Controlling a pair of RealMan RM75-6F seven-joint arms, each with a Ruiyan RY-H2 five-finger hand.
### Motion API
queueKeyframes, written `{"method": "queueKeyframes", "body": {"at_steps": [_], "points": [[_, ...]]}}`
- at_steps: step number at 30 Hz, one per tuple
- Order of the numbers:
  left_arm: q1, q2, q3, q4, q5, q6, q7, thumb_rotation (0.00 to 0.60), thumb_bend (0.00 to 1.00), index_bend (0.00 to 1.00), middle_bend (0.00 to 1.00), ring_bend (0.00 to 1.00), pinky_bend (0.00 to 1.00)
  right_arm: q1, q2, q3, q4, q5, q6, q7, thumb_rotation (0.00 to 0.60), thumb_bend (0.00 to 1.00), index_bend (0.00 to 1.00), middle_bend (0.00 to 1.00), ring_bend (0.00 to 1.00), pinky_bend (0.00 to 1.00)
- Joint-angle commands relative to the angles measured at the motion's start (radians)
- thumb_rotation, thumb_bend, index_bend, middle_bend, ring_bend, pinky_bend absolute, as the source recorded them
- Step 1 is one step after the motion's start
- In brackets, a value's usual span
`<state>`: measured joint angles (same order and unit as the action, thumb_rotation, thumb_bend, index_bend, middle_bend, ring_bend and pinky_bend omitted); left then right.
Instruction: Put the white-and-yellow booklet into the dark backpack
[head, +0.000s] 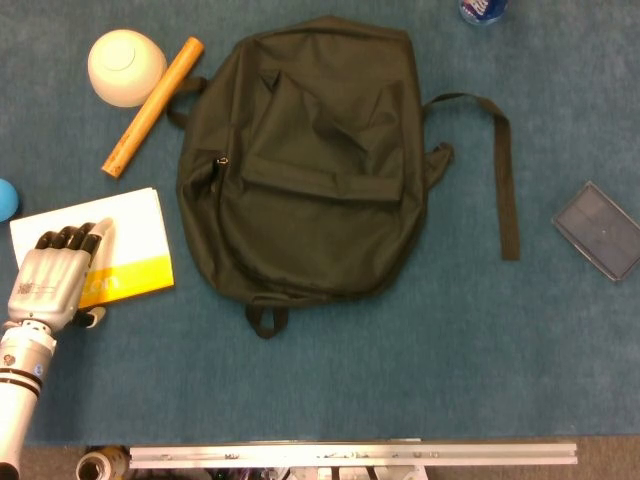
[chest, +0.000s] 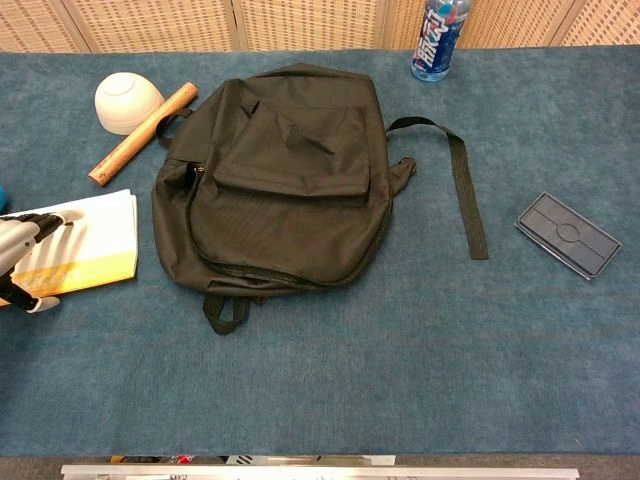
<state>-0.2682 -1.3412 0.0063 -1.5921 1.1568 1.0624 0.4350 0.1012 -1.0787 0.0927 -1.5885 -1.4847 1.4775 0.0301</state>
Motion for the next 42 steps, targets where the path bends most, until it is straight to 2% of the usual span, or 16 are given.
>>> {"method": "queueKeyframes", "body": {"at_steps": [1,17,21,31,42], "points": [[-0.002,-0.006,0.000,0.006,-0.005,0.006,0.003,0.600,0.17,0.02,0.13,0.12,0.13,-0.007,-0.002,-0.004,0.007,-0.002,0.008,0.009,0.600,0.09,0.24,0.29,0.13,0.19],[-0.025,-0.039,0.001,0.039,-0.039,-0.006,0.006,0.600,0.17,0.02,0.13,0.12,0.13,-0.015,0.005,-0.004,0.008,0.006,0.009,0.022,0.600,0.09,0.24,0.29,0.13,0.19],[-0.030,-0.039,-0.001,0.037,-0.047,-0.007,0.002,0.600,0.17,0.02,0.13,0.12,0.13,-0.021,0.002,-0.007,0.014,0.005,0.013,0.028,0.600,0.09,0.24,0.29,0.13,0.22],[-0.040,-0.036,-0.013,0.042,-0.059,-0.015,-0.043,0.600,0.17,0.02,0.15,0.12,0.13,-0.022,0.001,-0.006,0.012,0.008,0.011,0.027,0.600,0.09,0.24,0.29,0.13,0.22],[-0.033,-0.064,-0.041,0.107,-0.043,0.008,-0.152,0.600,0.34,0.12,0.23,0.16,0.13,-0.024,0.004,-0.006,0.001,0.008,0.013,0.022,0.600,0.08,0.24,0.29,0.13,0.22]]}}
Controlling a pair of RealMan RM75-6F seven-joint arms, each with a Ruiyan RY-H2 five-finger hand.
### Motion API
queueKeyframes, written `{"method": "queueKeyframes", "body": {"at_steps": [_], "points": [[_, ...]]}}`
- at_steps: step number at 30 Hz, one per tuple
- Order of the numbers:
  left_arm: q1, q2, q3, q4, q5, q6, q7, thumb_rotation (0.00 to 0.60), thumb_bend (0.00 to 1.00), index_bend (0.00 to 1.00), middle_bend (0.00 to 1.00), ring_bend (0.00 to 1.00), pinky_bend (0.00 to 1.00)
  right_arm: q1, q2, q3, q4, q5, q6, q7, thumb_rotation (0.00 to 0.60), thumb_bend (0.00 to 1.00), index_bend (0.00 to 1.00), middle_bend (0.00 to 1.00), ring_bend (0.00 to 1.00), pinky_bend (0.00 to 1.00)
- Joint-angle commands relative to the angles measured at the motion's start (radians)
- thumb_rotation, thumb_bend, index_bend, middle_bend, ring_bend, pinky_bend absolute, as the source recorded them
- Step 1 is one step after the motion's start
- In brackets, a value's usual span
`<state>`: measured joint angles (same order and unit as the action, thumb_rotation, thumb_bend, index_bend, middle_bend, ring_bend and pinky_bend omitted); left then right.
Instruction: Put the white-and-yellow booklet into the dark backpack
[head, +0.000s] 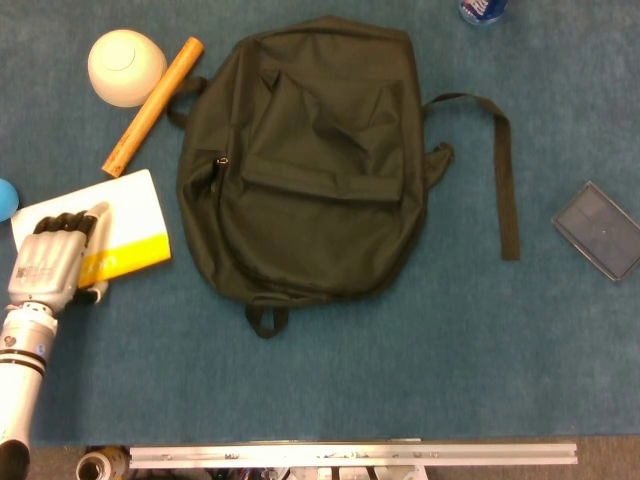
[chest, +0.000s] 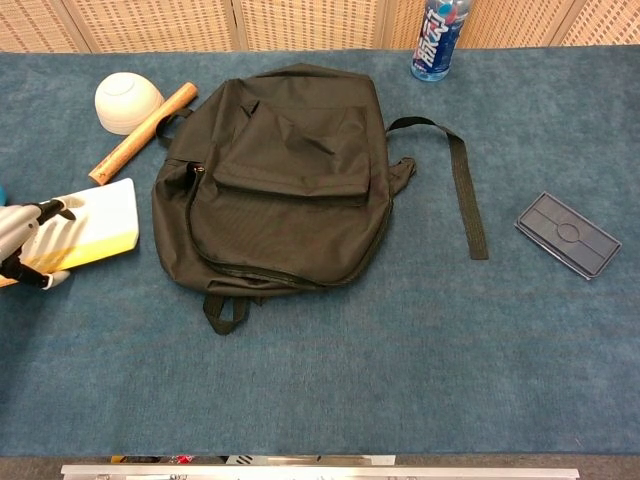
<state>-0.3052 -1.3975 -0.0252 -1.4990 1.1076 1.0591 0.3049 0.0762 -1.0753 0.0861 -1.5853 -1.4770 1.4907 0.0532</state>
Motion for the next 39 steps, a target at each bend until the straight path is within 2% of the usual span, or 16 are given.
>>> {"method": "queueKeyframes", "body": {"at_steps": [1,5,10,16,19,24,29,34,39], "points": [[0.005,-0.010,-0.013,0.021,0.007,0.016,-0.031,0.600,0.35,0.14,0.24,0.17,0.13,0.002,0.002,0.002,-0.004,0.001,-0.002,-0.001,0.600,0.08,0.24,0.29,0.13,0.22],[0.010,-0.024,-0.024,0.050,0.009,0.032,-0.055,0.600,0.38,0.19,0.27,0.21,0.16,-0.001,0.004,0.000,-0.008,0.002,-0.002,-0.002,0.600,0.08,0.24,0.29,0.14,0.22],[0.021,-0.060,-0.040,0.103,0.020,0.084,-0.062,0.600,0.45,0.31,0.36,0.33,0.35,-0.005,0.007,0.001,-0.015,0.000,0.005,0.001,0.600,0.08,0.24,0.29,0.14,0.22],[0.030,-0.095,-0.044,0.163,0.058,0.150,-0.043,0.600,0.49,0.48,0.52,0.47,0.51,-0.007,0.010,0.002,-0.022,0.000,0.008,0.004,0.600,0.08,0.24,0.29,0.14,0.23],[0.038,-0.124,-0.043,0.212,0.093,0.189,-0.060,0.600,0.49,0.54,0.55,0.49,0.54,-0.006,0.011,0.002,-0.028,0.000,0.005,0.001,0.600,0.08,0.25,0.29,0.14,0.23],[0.051,-0.154,-0.045,0.285,0.146,0.245,-0.105,0.600,0.48,0.59,0.57,0.50,0.54,-0.005,0.011,0.004,-0.032,0.012,-0.003,-0.006,0.600,0.08,0.24,0.29,0.14,0.23],[0.062,-0.166,-0.043,0.342,0.192,0.283,-0.159,0.600,0.42,0.61,0.58,0.50,0.54,0.001,0.008,0.008,-0.039,0.017,-0.012,-0.015,0.600,0.08,0.25,0.29,0.15,0.23],[0.068,-0.170,-0.045,0.384,0.242,0.326,-0.220,0.600,0.35,0.67,0.58,0.49,0.54,0.009,0.008,0.011,-0.051,0.013,-0.018,-0.014,0.600,0.08,0.25,0.29,0.15,0.23],[0.070,-0.158,-0.042,0.414,0.319,0.399,-0.294,0.600,0.34,0.73,0.59,0.49,0.54,0.019,0.014,0.021,-0.078,0.005,-0.016,-0.010,0.600,0.08,0.25,0.29,0.15,0.23]]}}
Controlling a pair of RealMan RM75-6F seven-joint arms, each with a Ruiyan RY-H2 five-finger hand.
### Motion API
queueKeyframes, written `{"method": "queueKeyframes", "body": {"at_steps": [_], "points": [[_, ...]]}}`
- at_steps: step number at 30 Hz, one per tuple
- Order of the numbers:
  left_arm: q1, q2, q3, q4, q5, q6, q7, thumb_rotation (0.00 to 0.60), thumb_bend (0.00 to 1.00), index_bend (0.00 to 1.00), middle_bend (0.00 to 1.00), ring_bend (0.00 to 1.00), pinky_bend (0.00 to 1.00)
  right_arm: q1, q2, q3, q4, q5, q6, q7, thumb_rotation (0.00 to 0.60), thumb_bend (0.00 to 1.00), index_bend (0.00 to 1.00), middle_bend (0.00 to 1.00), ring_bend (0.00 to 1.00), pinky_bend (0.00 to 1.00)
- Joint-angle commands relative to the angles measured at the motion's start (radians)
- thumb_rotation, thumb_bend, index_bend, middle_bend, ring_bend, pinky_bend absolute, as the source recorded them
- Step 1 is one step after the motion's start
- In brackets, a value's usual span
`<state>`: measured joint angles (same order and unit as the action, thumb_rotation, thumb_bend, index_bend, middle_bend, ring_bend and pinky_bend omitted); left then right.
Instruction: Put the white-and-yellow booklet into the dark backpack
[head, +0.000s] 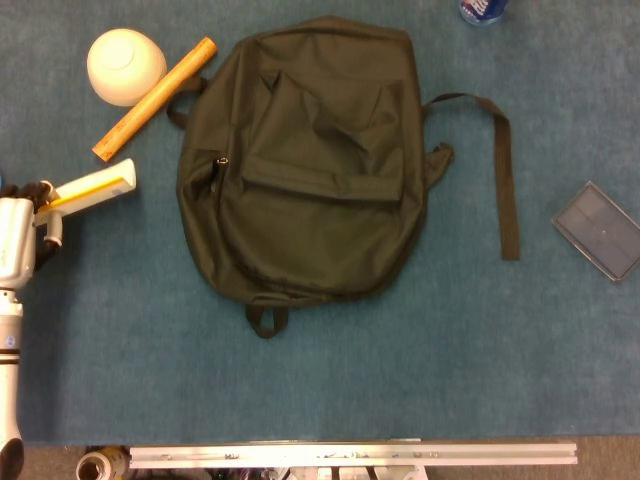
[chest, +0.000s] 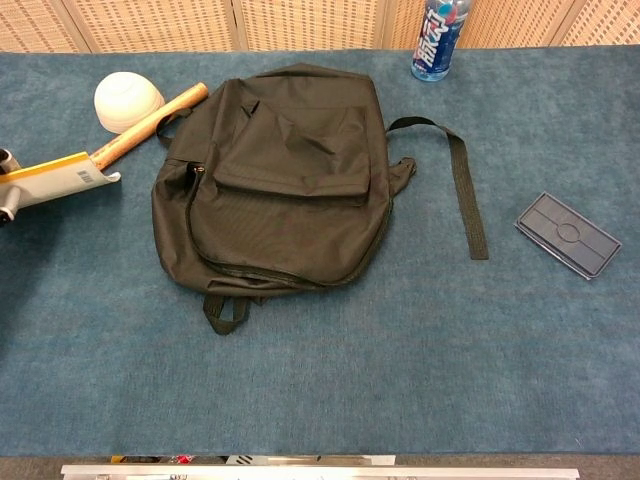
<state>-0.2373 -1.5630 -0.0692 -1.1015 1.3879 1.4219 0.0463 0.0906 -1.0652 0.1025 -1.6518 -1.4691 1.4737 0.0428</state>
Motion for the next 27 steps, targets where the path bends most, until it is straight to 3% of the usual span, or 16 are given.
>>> {"method": "queueKeyframes", "body": {"at_steps": [1,7,13,20,27], "points": [[0.003,0.012,0.003,0.020,0.053,0.051,-0.047,0.600,0.34,0.74,0.59,0.49,0.54,0.006,0.006,0.008,-0.018,-0.004,0.003,-0.001,0.600,0.08,0.25,0.29,0.15,0.23],[0.004,0.031,-0.001,0.030,0.139,0.160,-0.115,0.600,0.33,0.76,0.60,0.50,0.53,0.016,0.008,0.022,-0.052,-0.009,0.011,0.007,0.600,0.07,0.25,0.29,0.15,0.23],[0.003,0.069,0.006,-0.011,0.206,0.225,-0.167,0.600,0.33,0.76,0.61,0.51,0.53,0.056,0.053,0.022,-0.133,-0.017,-0.063,0.035,0.600,0.03,0.25,0.30,0.15,0.23],[0.007,0.102,0.021,-0.067,0.265,0.274,-0.176,0.600,0.33,0.76,0.61,0.50,0.53,0.155,0.100,0.015,-0.243,-0.052,-0.224,0.065,0.600,0.00,0.25,0.32,0.15,0.25],[0.009,0.114,0.029,-0.092,0.298,0.294,-0.170,0.600,0.32,0.76,0.61,0.51,0.53,0.310,0.033,0.025,-0.307,-0.031,-0.444,0.043,0.600,0.00,0.25,0.32,0.15,0.25]]}}
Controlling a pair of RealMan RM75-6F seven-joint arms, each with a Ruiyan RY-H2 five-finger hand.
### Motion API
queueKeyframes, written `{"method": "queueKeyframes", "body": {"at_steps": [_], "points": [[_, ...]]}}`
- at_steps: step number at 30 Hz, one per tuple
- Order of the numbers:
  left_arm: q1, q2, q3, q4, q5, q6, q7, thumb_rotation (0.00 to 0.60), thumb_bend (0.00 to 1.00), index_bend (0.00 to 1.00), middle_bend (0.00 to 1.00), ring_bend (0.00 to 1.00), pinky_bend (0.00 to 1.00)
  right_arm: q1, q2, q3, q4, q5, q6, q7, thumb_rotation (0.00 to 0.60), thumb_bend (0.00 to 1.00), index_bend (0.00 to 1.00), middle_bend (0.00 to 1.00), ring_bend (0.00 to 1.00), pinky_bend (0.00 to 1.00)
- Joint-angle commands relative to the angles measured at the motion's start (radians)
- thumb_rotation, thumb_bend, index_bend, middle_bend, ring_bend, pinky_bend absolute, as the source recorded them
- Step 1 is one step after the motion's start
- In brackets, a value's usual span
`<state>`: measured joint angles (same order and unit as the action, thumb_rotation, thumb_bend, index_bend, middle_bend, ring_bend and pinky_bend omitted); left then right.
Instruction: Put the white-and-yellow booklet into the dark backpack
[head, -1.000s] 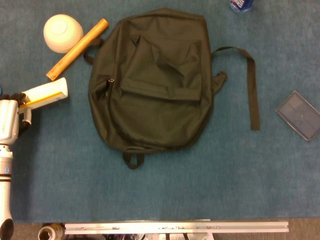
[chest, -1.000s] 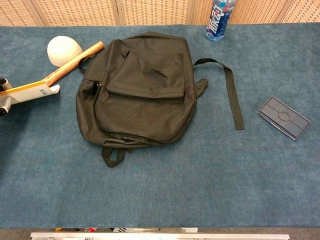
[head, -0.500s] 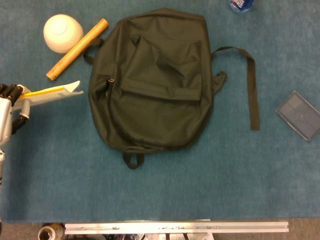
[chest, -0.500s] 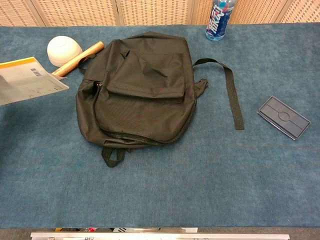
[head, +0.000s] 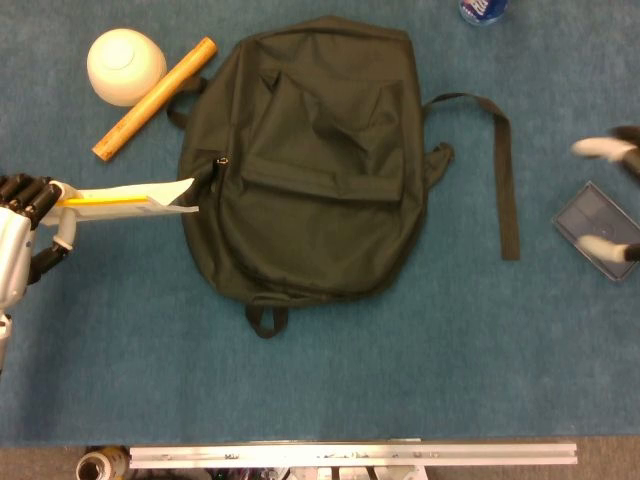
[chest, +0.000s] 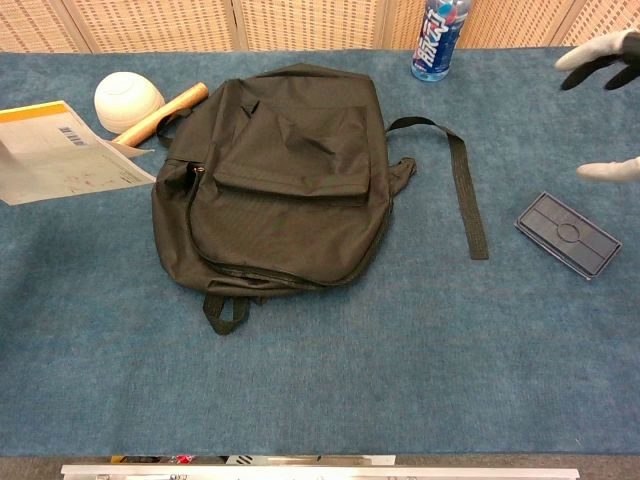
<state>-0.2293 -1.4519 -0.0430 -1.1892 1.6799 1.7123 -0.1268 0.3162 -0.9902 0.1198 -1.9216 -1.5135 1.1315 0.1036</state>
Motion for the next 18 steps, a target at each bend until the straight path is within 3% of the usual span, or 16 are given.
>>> {"method": "queueKeyframes", "body": {"at_steps": [1,7,11,18], "points": [[0.003,0.004,0.005,-0.007,0.009,0.005,0.006,0.600,0.32,0.76,0.61,0.50,0.53,0.103,-0.060,0.010,-0.040,0.019,-0.124,-0.033,0.600,0.00,0.25,0.32,0.15,0.25],[0.013,0.014,0.015,-0.022,0.029,0.022,0.020,0.600,0.32,0.76,0.61,0.51,0.53,0.203,-0.212,0.019,-0.035,0.085,-0.223,-0.175,0.600,0.00,0.25,0.32,0.15,0.25],[0.020,0.018,0.016,-0.032,0.039,0.038,0.023,0.600,0.32,0.76,0.61,0.50,0.53,0.275,-0.315,0.038,-0.016,0.187,-0.278,-0.283,0.600,0.00,0.25,0.32,0.15,0.25],[0.025,0.024,0.018,-0.040,0.044,0.036,0.033,0.600,0.32,0.76,0.62,0.51,0.52,0.372,-0.479,0.038,0.038,0.320,-0.291,-0.491,0.600,0.00,0.25,0.32,0.15,0.25]]}}
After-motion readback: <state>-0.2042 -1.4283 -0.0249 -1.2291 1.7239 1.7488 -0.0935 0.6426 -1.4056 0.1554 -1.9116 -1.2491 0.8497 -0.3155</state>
